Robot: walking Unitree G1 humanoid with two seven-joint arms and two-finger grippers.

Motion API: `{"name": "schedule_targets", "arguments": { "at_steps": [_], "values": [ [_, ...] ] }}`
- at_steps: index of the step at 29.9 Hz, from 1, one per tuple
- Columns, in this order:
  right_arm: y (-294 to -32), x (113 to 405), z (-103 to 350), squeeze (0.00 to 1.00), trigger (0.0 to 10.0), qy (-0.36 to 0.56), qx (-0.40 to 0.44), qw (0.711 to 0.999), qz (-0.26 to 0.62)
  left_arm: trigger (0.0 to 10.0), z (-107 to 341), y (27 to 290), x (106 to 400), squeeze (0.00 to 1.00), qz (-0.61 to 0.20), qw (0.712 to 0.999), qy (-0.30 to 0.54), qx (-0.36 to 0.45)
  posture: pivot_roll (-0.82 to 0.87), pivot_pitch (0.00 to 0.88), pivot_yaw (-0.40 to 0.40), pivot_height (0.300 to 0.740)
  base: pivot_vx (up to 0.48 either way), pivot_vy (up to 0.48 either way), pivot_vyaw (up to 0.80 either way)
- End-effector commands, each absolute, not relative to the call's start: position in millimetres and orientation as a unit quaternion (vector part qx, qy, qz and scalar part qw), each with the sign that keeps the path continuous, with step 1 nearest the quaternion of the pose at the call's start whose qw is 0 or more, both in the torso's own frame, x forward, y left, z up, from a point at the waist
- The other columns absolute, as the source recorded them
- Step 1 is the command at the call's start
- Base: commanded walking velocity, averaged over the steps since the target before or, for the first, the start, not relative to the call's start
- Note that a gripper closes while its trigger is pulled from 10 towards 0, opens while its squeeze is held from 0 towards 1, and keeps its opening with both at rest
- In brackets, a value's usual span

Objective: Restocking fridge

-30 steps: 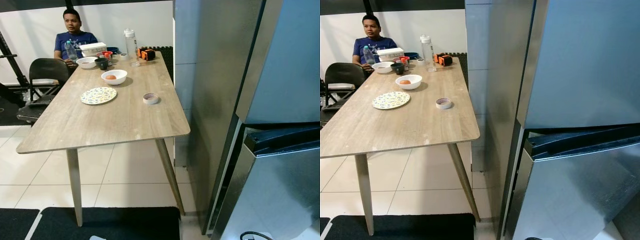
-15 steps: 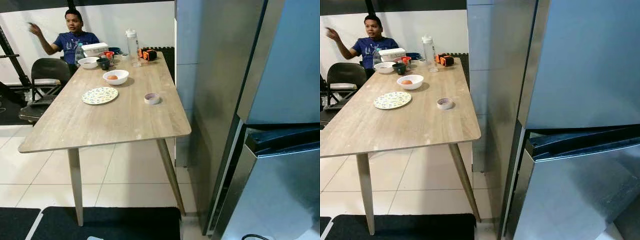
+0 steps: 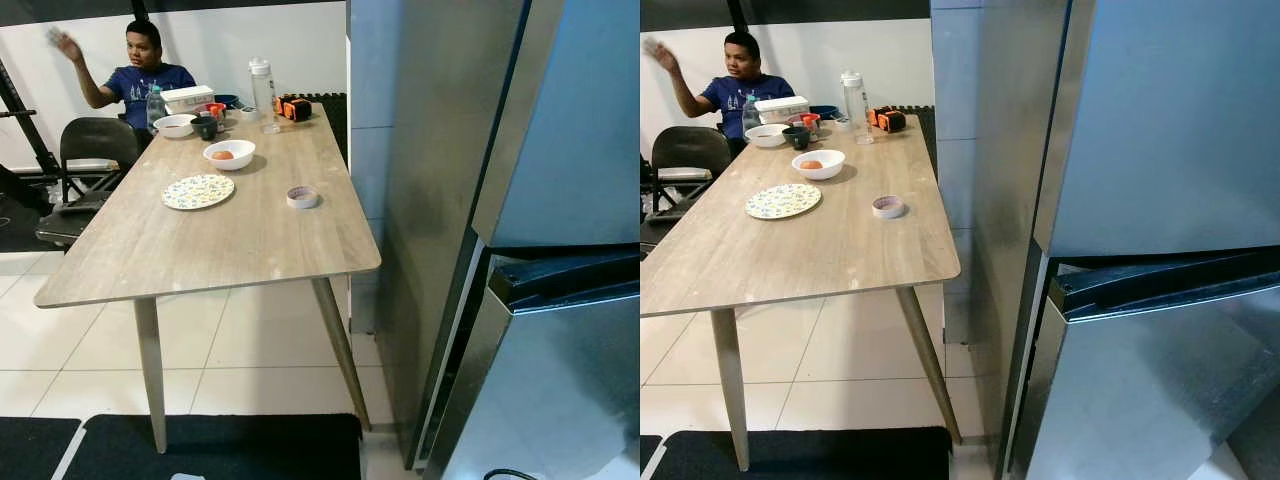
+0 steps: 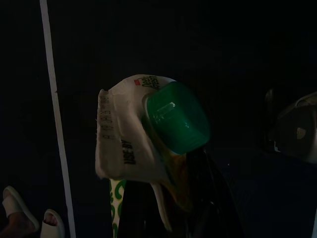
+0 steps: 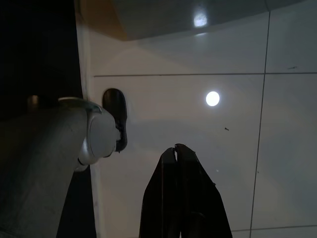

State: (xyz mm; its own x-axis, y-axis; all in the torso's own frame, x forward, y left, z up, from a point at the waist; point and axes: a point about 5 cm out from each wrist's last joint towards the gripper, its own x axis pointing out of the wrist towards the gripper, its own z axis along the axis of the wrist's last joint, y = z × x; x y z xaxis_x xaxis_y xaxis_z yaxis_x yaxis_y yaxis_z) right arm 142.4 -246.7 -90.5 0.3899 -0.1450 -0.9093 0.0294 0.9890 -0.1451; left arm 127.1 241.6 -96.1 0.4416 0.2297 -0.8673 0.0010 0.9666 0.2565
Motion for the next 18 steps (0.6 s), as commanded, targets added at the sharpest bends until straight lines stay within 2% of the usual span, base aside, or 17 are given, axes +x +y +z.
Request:
{"name": "schedule_targets", "arguments": {
  "at_steps": [1, 18],
  "values": [
    [-243.8, 139.9, -92.3, 0.0, 10.0, 0.556, -0.048, 0.828, -0.051, 10.0, -97.7, 238.2, 125.3, 0.0, 0.068, 0.839, 0.53, 0.103, -0.03, 0.0, 0.031, 0.74, 0.0, 0.0, 0.0],
    [-241.3, 139.8, -93.1, 0.0, 10.0, 0.557, -0.036, 0.828, -0.056, 10.0, -98.8, 236.1, 123.5, 0.0, 0.069, 0.838, 0.532, 0.098, -0.03, 0.0, 0.033, 0.74, 0.0, 0.0, 0.0]
  ]
}}
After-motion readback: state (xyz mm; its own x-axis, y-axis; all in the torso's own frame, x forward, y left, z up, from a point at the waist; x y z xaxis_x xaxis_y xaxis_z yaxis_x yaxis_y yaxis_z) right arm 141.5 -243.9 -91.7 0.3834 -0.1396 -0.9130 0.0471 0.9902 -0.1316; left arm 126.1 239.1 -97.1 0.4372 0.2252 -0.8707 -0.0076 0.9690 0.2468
